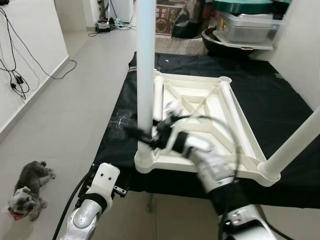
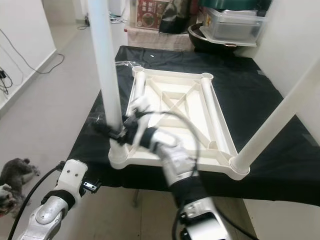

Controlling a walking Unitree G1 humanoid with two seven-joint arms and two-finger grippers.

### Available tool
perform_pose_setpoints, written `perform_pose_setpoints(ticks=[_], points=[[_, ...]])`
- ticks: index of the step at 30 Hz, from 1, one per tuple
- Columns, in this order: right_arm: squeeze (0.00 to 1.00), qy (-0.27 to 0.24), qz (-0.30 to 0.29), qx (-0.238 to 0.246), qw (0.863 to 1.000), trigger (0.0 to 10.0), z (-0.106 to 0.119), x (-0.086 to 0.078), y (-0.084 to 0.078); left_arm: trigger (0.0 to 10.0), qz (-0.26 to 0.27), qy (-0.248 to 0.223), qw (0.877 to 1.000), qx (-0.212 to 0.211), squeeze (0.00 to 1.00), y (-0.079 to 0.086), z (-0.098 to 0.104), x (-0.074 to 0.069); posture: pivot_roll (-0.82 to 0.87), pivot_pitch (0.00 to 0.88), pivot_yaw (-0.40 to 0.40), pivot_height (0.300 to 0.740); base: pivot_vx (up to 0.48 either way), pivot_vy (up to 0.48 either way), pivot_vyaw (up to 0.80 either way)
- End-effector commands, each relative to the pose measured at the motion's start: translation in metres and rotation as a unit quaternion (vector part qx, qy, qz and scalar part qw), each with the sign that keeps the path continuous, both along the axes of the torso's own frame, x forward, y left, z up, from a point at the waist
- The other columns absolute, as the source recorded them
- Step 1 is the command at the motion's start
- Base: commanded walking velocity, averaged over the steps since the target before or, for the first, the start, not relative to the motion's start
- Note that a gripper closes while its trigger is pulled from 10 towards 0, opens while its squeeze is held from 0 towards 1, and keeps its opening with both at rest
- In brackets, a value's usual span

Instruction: Building children table

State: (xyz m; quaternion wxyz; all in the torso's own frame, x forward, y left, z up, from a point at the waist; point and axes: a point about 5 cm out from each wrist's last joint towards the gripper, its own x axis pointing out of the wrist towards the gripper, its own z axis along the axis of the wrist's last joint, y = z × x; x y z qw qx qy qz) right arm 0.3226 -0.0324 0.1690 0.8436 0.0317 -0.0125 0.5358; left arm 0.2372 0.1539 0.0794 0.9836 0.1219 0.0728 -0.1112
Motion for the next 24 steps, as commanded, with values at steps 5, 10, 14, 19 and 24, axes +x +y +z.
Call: perform_pose_setpoints(ticks=[5,10,14,19,24], points=[[0.0,0.062,-0.158,0.014,0.985,0.0,-0.013,0.013,-0.014,10.0,-0.003,0.012,1.0,0.008,0.0,0.002,-0.004,-0.004,0.14,0.0,-0.076,0.74,0.0,0.0,0.0],[0.0,0.16,-0.569,0.018,0.806,0.0,-0.048,0.033,-0.098,10.0,-0.002,0.011,1.0,0.008,0.0,0.003,-0.003,-0.002,0.13,0.0,-0.07,0.74,0.0,0.0,0.0],[0.0,0.165,-0.68,-0.022,0.714,0.0,-0.065,0.013,-0.13,10.0,-0.001,0.011,1.0,0.006,0.0,0.001,-0.003,-0.001,0.12,0.0,-0.063,0.74,0.0,0.0,0.0],[0.0,0.134,-0.574,-0.006,0.808,10.0,-0.05,0.012,-0.086,10.0,-0.006,0.013,1.0,0.005,0.0,-0.002,-0.003,-0.003,0.12,0.0,-0.066,0.74,0.0,0.0,0.0],[1.0,0.109,-0.502,0.04,0.857,10.0,-0.034,0.015,-0.066,10.0,-0.006,0.011,1.0,0.006,0.0,-0.002,-0.002,-0.001,0.13,0.0,-0.069,0.74,0.0,0.0,0.0]])
